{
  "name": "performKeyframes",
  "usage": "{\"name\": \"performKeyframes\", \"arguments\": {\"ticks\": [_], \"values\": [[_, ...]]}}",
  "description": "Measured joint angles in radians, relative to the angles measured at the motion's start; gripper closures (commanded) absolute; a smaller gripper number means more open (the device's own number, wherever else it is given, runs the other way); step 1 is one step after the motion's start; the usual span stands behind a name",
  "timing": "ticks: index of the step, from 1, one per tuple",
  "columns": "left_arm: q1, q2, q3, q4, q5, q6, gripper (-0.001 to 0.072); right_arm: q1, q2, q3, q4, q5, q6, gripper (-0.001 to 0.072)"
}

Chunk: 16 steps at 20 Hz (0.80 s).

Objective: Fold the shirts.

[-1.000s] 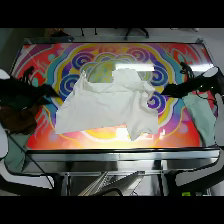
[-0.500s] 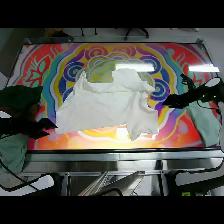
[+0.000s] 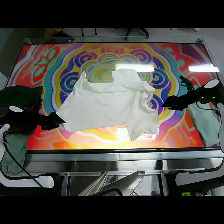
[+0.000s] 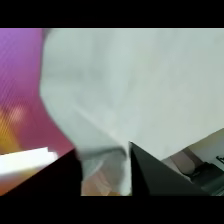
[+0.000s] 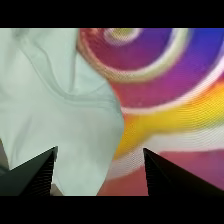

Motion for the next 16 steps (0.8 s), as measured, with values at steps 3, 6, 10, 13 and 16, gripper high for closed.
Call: {"name": "performKeyframes", "arguments": {"ticks": [3,6,10,13,16], "values": [[-0.009,-0.043,0.035,0.002,-0.011,0.011,0.0693,0.000,0.000,-0.043,0.000,0.002,-0.016,0.0109],[0.000,-0.061,0.054,-0.002,-0.032,0.018,0.0693,0.000,-0.010,-0.087,0.000,-0.006,-0.035,0.0109],[0.039,-0.066,0.064,-0.003,-0.080,0.022,0.0692,0.000,-0.042,-0.108,0.000,-0.051,-0.046,0.0109],[0.081,-0.068,0.065,-0.004,-0.118,0.026,0.0692,0.000,-0.058,-0.113,0.000,-0.083,-0.049,0.0109],[0.102,-0.068,0.066,-0.005,-0.135,0.026,0.0691,0.001,-0.074,-0.114,0.025,-0.089,-0.053,0.0110]]}}
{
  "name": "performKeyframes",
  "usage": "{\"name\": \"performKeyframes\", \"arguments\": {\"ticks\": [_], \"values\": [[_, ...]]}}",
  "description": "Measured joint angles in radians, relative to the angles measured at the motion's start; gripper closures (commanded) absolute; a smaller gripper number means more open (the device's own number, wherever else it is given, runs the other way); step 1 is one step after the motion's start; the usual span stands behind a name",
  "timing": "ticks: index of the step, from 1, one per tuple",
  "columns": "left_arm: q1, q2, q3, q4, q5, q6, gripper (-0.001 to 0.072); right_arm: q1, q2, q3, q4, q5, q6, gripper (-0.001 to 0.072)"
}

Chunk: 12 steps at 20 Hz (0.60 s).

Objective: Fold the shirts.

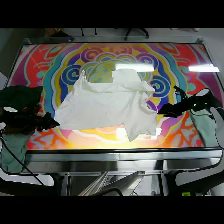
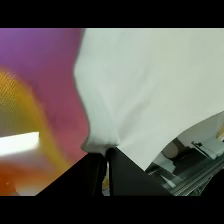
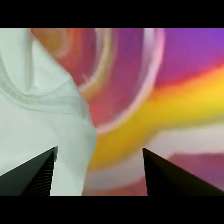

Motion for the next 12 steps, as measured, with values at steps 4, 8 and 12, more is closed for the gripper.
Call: {"name": "performKeyframes", "arguments": {"ticks": [4,8,12], "values": [[0.009,0.000,0.000,-0.002,-0.004,0.004,0.0692,0.021,-0.028,-0.001,0.043,-0.013,-0.016,0.0110],[0.011,0.000,0.000,-0.002,-0.003,0.008,0.0692,0.061,-0.052,-0.001,0.055,-0.041,-0.026,0.0369],[0.012,0.000,0.000,-0.002,-0.002,0.008,0.0693,0.103,-0.061,-0.002,0.064,-0.065,-0.049,0.0689]]}}
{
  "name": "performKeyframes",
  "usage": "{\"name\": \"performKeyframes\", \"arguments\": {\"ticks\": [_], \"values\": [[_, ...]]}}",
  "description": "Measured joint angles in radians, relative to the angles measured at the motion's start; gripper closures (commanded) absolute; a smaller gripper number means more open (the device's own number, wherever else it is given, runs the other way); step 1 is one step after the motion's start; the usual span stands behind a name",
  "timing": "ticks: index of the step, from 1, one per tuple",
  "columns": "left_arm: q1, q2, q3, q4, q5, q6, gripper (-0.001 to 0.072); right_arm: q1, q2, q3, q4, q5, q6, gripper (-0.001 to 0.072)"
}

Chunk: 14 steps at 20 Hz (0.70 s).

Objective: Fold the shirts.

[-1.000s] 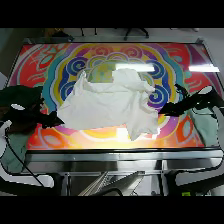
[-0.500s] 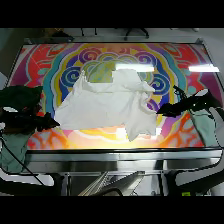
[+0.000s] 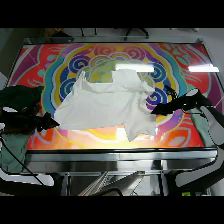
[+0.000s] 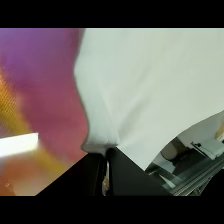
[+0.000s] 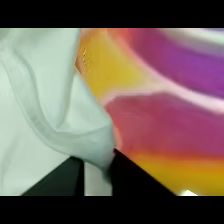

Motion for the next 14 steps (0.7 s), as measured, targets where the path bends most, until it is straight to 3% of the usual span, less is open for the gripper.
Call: {"name": "performKeyframes", "arguments": {"ticks": [4,10,14], "values": [[0.000,0.017,0.001,-0.034,-0.006,0.005,0.0695,0.025,0.010,0.001,0.041,-0.006,-0.016,0.0694],[0.014,0.306,0.220,-0.347,-0.117,0.053,0.0695,-0.047,0.257,0.179,0.520,0.097,-0.123,0.0694],[0.069,0.555,0.554,-0.578,-0.074,0.051,0.0694,-0.148,0.488,0.392,0.736,0.006,-0.202,0.0694]]}}
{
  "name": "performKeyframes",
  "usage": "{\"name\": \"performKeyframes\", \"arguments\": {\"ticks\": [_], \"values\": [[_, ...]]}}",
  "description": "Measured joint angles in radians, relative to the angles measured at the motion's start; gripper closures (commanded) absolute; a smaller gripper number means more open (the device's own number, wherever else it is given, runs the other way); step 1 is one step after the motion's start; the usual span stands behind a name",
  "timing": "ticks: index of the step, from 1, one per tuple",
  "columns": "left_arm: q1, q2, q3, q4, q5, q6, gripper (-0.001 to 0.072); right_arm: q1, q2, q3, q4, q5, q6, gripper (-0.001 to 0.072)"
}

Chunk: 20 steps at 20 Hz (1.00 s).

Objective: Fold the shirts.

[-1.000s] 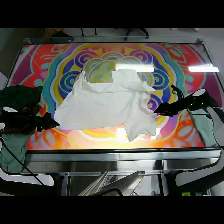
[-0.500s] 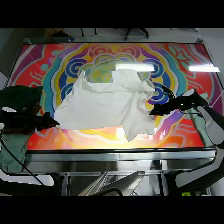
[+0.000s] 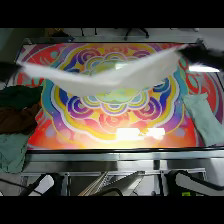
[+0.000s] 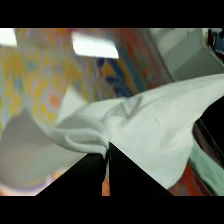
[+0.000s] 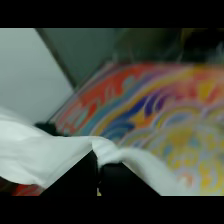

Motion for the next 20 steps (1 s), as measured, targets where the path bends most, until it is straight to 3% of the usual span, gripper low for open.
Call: {"name": "performKeyframes", "arguments": {"ticks": [5,9,13,16,20], "values": [[0.166,0.156,0.352,-0.059,0.090,-0.061,0.0694,-0.094,0.191,0.182,0.046,-0.213,-0.090,0.0695],[0.202,0.151,0.442,-0.008,0.100,-0.085,0.0694,-0.122,0.209,0.232,0.012,-0.285,-0.124,0.0694],[0.027,0.003,0.465,0.135,0.039,-0.097,0.0694,-0.116,0.088,0.215,0.000,-0.222,-0.113,0.0694],[-0.180,-0.182,0.471,0.335,0.006,-0.117,0.0694,-0.042,-0.055,0.132,-0.042,-0.168,-0.103,0.0694],[-0.374,-0.482,0.473,0.571,-0.028,-0.147,0.0694,0.065,-0.282,0.023,-0.156,-0.202,-0.098,0.0694]]}}
